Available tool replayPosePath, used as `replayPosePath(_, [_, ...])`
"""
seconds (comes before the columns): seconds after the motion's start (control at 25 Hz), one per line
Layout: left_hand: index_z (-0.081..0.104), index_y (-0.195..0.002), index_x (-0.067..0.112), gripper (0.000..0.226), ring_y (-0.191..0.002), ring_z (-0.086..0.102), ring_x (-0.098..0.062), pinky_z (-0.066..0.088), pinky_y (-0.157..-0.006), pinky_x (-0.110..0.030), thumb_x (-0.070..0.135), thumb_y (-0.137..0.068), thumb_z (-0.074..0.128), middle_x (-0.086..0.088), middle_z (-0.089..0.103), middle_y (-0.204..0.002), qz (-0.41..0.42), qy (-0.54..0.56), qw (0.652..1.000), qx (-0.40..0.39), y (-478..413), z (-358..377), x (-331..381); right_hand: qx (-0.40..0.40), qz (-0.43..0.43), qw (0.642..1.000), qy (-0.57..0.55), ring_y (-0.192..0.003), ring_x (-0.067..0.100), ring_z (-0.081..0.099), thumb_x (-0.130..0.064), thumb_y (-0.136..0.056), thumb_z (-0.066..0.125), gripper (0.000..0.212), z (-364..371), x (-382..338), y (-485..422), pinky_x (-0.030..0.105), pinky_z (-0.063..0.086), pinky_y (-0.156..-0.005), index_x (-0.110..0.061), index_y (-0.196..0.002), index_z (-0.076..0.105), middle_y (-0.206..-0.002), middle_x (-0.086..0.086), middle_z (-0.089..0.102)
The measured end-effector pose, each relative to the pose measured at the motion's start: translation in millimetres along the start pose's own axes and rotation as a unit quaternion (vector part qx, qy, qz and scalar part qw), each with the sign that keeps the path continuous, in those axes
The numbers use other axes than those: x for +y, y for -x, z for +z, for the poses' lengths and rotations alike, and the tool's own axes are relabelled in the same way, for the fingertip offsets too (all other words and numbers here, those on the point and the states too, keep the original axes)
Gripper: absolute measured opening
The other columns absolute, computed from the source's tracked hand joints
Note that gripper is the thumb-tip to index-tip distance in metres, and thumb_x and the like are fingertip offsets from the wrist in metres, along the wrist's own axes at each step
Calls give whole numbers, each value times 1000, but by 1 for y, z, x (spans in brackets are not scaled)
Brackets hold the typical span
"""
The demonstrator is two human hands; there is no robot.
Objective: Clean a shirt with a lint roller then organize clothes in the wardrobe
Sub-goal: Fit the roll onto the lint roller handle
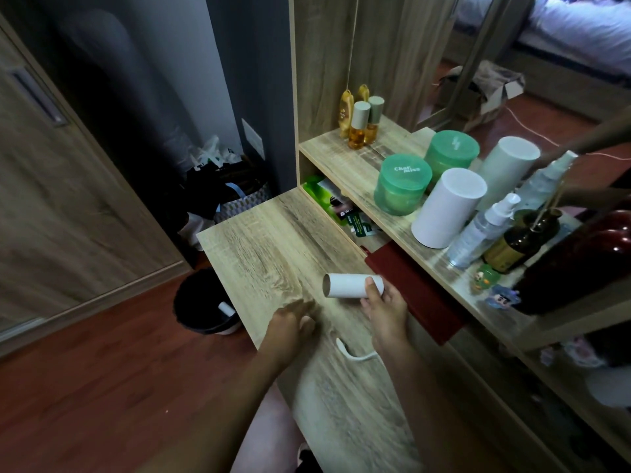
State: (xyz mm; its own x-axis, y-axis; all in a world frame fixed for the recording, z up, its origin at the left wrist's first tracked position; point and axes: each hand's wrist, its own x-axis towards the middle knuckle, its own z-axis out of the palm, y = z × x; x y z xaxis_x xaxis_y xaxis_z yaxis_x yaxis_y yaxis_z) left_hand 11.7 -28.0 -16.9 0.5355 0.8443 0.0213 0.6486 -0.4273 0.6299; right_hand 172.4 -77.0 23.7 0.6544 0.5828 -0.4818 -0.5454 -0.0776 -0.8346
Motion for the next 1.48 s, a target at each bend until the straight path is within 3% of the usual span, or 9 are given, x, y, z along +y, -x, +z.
replayPosePath(0.12, [67,-85,15,26,-58,61,-25,37,-63,-22,21,-74,44,-4,66,-81,59,-107,990,-70,9,24,-24,-7,-10,1000,5,-84,6,59,-9,-90,57,30,2,-3,-6,11,54,-64,-7,-119,52,-101,3,60])
replayPosePath(0.24, [63,-89,16,22,-61,57,-28,52,-60,-31,14,-76,45,-7,61,-79,47,-93,993,-54,10,29,-26,-23,-15,1000,8,-86,6,60,-9,-90,56,27,4,-3,-10,10,53,-63,-8,-117,54,-103,5,60])
replayPosePath(0.32, [61,-98,10,16,-72,57,-33,50,-66,-35,13,-83,59,-12,60,-84,-42,-8,999,21,4,16,-18,-28,-15,999,12,-87,7,60,-10,-90,56,28,7,-3,-11,10,53,-62,-7,-118,54,-103,5,61])
replayPosePath(0.4, [62,-101,11,22,-81,60,-23,47,-72,-32,23,-83,69,-6,64,-90,-142,116,974,132,-2,-6,-2,-39,-16,999,10,-87,7,60,-12,-91,55,26,9,-5,-11,10,54,-63,-7,-117,54,-98,1,62])
replayPosePath(0.48, [63,-100,18,20,-86,63,-11,51,-77,-25,27,-83,70,4,66,-96,-145,227,941,205,-6,-29,19,-60,-11,998,7,-88,9,60,-13,-93,52,20,12,-4,-10,11,54,-65,-7,-112,54,-96,1,62])
replayPosePath(0.68, [68,-99,21,22,-90,63,-6,51,-76,-15,22,-79,75,12,62,-97,-33,231,948,215,-4,-52,49,-140,16,990,8,-99,16,62,-18,-95,48,21,22,-3,-4,16,54,-77,-6,-109,58,-108,11,63])
replayPosePath(0.88, [71,-97,14,23,-88,58,3,44,-73,-4,18,-75,78,6,63,-92,-14,199,948,249,-3,-56,46,-166,-9,986,17,-101,16,61,-16,-95,48,27,29,-14,3,17,53,-82,-1,-116,54,-108,10,62])
replayPosePath(1.16, [70,-96,15,23,-96,59,2,51,-79,-19,22,-75,74,7,65,-101,-4,258,934,249,4,-54,53,-187,-6,982,18,-96,14,62,-17,-96,46,21,29,-16,9,20,52,-84,-5,-109,57,-103,8,64])
replayPosePath(1.48, [73,-93,20,18,-105,59,2,49,-82,-14,12,-77,75,13,63,-110,-34,310,926,214,5,-52,64,-191,-6,982,-4,-99,14,61,-17,-96,46,17,26,-20,9,19,52,-86,-10,-104,59,-107,9,63])
